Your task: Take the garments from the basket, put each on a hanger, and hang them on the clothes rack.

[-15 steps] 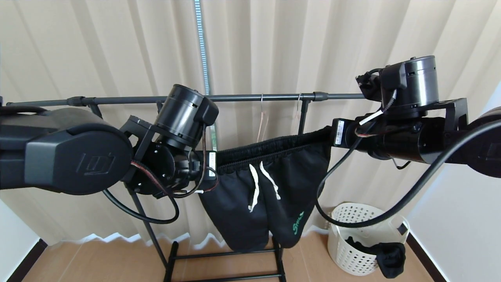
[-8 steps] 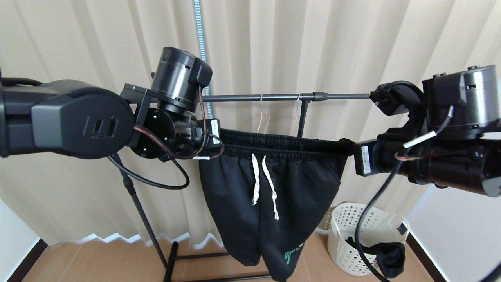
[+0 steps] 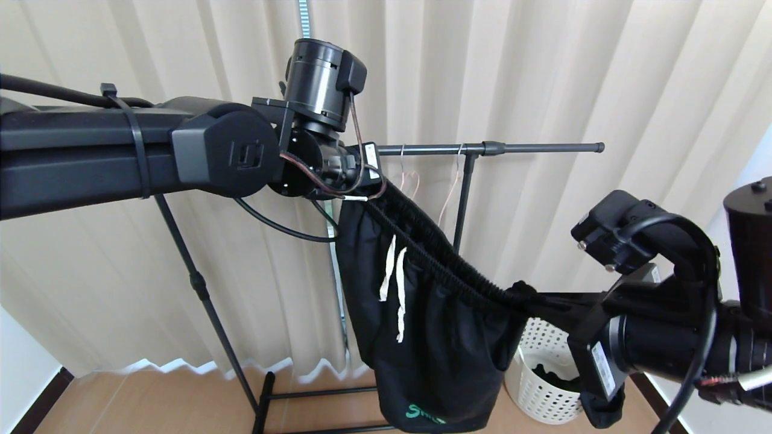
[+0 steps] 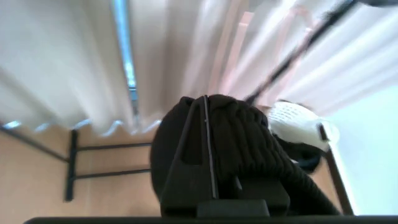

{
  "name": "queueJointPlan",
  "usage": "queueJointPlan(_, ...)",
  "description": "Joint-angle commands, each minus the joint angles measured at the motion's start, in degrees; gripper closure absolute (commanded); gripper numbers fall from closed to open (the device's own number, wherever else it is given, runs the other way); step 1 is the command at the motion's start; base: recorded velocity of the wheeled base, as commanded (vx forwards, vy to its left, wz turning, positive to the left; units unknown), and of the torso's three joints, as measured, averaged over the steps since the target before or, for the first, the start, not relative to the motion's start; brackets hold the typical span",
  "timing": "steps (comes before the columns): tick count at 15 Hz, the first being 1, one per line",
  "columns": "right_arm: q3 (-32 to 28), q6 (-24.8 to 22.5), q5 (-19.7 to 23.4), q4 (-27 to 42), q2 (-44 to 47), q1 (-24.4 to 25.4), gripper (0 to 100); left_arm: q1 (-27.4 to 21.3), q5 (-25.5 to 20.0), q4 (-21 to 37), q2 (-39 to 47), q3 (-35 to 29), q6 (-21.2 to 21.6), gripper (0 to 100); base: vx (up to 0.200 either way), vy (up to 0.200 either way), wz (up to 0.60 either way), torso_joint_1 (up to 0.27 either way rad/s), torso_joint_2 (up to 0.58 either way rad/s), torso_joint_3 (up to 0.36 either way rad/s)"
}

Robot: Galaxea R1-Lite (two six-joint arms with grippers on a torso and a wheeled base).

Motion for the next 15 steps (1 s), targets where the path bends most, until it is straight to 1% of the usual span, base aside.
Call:
queueJointPlan(1, -0.7, 6.1, 0.2, 0.1, 3.2, 8.0, 100, -1.3, -1.8, 0.0, 1.9, -1.9, 0.1, 100, 0.0, 0.0, 0.0, 0.0, 0.0, 0.0)
queueJointPlan(3, -3.2, 14.0, 0.2, 0.0, 6.9, 12.4, 100, -2.0, -2.8, -0.2, 1.9, -2.6, 0.8, 100, 0.0, 0.0, 0.0, 0.0, 0.0, 0.0)
queueJointPlan(6, -8.3, 24.6, 0.2, 0.0, 12.4, 15.8, 100, -2.9, -6.2, -0.3, 1.7, -3.4, 0.9, 100, 0.0, 0.0, 0.0, 0.0, 0.0, 0.0)
queueJointPlan(8, -9.6, 29.2, -0.1, -2.0, 14.8, 16.8, 100, -3.4, -6.7, -0.4, 1.8, -3.6, 0.9, 100, 0.0, 0.0, 0.0, 0.0, 0.0, 0.0)
queueJointPlan(9, -9.5, 29.7, 0.0, -4.1, 15.0, 16.8, 100, -3.4, -6.7, -0.4, 1.8, -3.7, 0.9, 100, 0.0, 0.0, 0.0, 0.0, 0.0, 0.0)
queueJointPlan(13, -8.6, 28.9, -0.5, -4.0, 14.3, 16.7, 100, -3.4, -6.6, 0.0, 1.5, -3.4, 1.8, 100, 0.0, 0.0, 0.0, 0.0, 0.0, 0.0)
queueJointPlan(14, -8.2, 27.6, -0.6, -3.6, 13.5, 16.6, 100, -3.3, -6.6, 0.2, 1.4, -3.0, 2.9, 100, 0.0, 0.0, 0.0, 0.0, 0.0, 0.0)
queueJointPlan(15, -8.1, 24.8, -0.7, -1.8, 11.9, 16.0, 100, -3.0, -6.4, 0.7, 0.8, -1.9, 4.2, 100, 0.0, 0.0, 0.0, 0.0, 0.0, 0.0)
